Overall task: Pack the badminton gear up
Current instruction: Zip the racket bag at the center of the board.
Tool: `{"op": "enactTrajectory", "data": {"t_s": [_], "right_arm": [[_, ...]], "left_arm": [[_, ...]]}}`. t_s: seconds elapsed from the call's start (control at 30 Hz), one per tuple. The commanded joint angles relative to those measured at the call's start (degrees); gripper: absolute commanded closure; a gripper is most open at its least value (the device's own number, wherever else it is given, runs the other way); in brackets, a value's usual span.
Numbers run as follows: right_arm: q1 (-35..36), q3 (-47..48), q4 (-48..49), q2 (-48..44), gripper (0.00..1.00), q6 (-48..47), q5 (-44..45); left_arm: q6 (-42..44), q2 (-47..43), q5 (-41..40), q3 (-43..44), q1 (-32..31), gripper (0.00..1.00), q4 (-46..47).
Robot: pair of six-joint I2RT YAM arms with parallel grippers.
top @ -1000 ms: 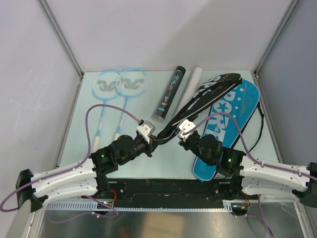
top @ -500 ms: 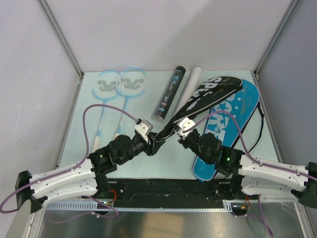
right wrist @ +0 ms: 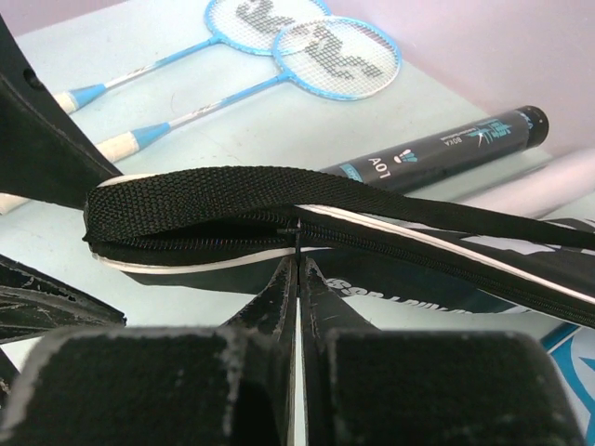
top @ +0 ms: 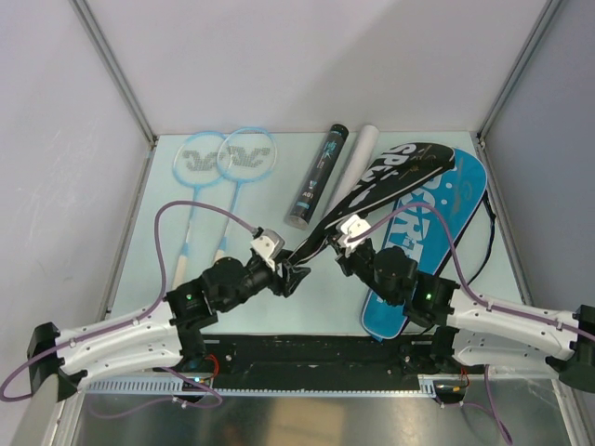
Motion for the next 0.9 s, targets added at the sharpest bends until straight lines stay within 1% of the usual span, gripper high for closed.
{"op": "enactTrajectory", "data": {"t_s": [0.0,0.23,0.3,0.4,0.43,0.5,0.53,0.6,0.67,0.73,0.87], "right_arm": [[-1.18,3.32,5.78,-3.60,1.00,2.53,-0.03],[-1.49,3.32,4.57,-4.99,1.00,4.37,-1.90],[-1.46,3.36,4.49,-5.33,1.00,5.04,-2.43],[-1.47,3.34,3.71,-6.10,1.00,6.80,-4.14],[-1.53,3.33,3.40,-6.29,1.00,7.47,-4.89],[-1.55,3.32,2.37,-6.60,1.00,8.30,-6.73],[-1.44,3.32,1.72,-6.76,1.00,9.14,-7.82],[-1.18,3.32,0.39,-7.03,1.00,9.84,-9.22],[-1.03,3.32,-0.89,-7.53,1.00,10.10,-9.66],[-0.99,3.32,-1.97,-8.25,1.00,10.50,-9.95],[-0.84,3.32,-2.68,-9.07,1.00,10.94,-13.87]], "left_arm": [[1.24,-0.87,0.40,-1.31,-0.01,0.35,0.87],[2.47,1.30,0.18,-0.77,0.00,0.35,1.69],[2.84,2.24,0.18,-0.10,-0.02,0.37,2.21],[3.51,2.99,0.23,0.28,-0.04,0.41,4.01],[3.84,3.14,0.22,0.39,-0.06,0.43,4.59],[4.31,3.28,0.41,0.67,-0.01,0.54,5.34],[4.54,3.24,0.62,0.85,0.00,0.65,5.65],[5.21,3.13,0.86,1.24,0.00,0.82,6.13],[5.90,3.19,0.73,1.69,0.01,0.95,6.25],[6.25,3.20,0.49,1.98,0.01,0.99,6.25],[6.29,3.24,0.33,2.16,-0.04,1.00,6.46]]}}
